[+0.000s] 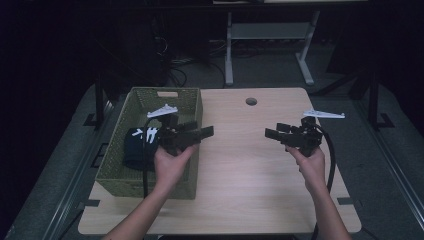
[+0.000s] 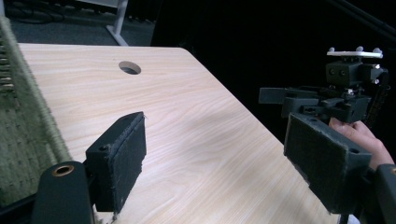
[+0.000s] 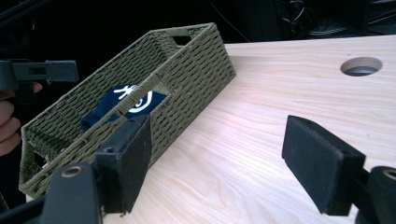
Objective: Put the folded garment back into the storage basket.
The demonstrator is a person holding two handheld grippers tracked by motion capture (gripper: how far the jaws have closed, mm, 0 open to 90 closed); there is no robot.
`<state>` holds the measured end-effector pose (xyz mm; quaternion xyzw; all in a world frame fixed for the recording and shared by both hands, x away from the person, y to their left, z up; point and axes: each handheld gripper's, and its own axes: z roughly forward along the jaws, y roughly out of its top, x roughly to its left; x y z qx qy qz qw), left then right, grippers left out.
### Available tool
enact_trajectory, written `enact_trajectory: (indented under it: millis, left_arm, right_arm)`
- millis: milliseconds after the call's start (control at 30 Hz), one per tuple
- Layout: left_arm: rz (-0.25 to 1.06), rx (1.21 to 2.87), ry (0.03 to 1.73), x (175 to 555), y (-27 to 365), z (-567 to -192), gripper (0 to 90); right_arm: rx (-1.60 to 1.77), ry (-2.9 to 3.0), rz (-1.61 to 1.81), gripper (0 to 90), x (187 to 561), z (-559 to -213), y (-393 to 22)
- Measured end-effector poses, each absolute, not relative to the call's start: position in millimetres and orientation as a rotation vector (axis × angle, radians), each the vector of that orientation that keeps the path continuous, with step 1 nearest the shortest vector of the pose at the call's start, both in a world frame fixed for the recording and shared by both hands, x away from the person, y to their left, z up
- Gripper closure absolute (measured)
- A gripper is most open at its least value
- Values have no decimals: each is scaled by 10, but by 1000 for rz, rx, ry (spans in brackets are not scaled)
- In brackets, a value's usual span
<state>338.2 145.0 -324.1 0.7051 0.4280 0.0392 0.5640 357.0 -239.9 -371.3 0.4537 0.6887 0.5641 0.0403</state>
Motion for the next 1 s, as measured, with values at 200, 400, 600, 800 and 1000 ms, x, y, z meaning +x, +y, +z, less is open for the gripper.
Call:
enact_trajectory:
  millis: [200, 400, 600, 800, 1000]
  left_arm:
    - [78, 1677, 993, 3369, 1316, -3276, 205]
    - [66, 1699, 976, 3352, 1157, -3307, 209]
    - [38, 1696, 961, 3348, 1032, -3326, 214]
    - [28, 1718, 932, 3318, 893, -3355, 214]
    - [11, 1730, 899, 3248, 740, -3423, 214]
  right_arm:
    - [1413, 2093, 1713, 239, 3519, -3728, -2511]
    - [1443, 2077, 1692, 240, 3484, -3790, -2632]
    - [1460, 2081, 1656, 239, 3432, -3835, -2728]
    - [1497, 2064, 1631, 240, 3369, -3918, -2855]
    - [1542, 2034, 1621, 239, 3277, -4013, -3009]
